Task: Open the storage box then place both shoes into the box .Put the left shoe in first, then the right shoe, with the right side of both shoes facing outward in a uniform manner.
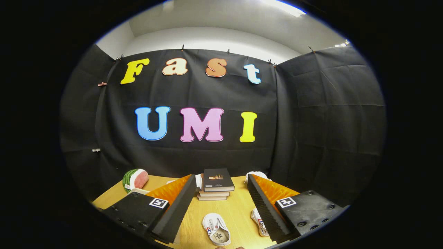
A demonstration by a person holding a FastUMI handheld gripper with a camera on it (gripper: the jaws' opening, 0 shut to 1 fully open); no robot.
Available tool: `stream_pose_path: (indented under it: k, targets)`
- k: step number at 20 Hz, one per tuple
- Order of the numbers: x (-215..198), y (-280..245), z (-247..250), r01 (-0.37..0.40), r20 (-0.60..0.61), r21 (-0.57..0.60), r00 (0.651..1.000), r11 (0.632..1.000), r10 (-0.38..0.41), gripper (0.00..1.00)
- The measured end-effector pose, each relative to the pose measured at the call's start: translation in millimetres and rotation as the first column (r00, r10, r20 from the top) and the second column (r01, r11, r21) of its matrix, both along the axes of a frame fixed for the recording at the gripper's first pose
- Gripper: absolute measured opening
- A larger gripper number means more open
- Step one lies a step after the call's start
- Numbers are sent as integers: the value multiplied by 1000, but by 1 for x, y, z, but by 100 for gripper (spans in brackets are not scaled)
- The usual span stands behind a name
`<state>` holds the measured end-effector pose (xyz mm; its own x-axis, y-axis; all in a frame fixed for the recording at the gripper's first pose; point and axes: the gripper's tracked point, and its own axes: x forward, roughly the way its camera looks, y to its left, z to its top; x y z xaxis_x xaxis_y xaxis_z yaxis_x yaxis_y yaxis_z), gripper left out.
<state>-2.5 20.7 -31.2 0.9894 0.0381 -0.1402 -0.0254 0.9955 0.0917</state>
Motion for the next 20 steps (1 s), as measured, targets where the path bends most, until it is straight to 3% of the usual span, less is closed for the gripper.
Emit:
stream_pose_path:
  k: [3,7,11,16,18,20]
  targets:
    - [2,9,-4,-43,-39,14,998,999,44,97]
    - [7,31,-12,-160,-89,77,982,984,167,97]
    - [11,60,-41,-285,-184,251,924,925,335,98]
    - [4,99,-92,-358,-299,526,771,771,562,98]
    - [-7,115,-123,-377,-331,599,687,707,647,98]
    - [-20,130,-159,-348,-373,684,589,641,717,98]
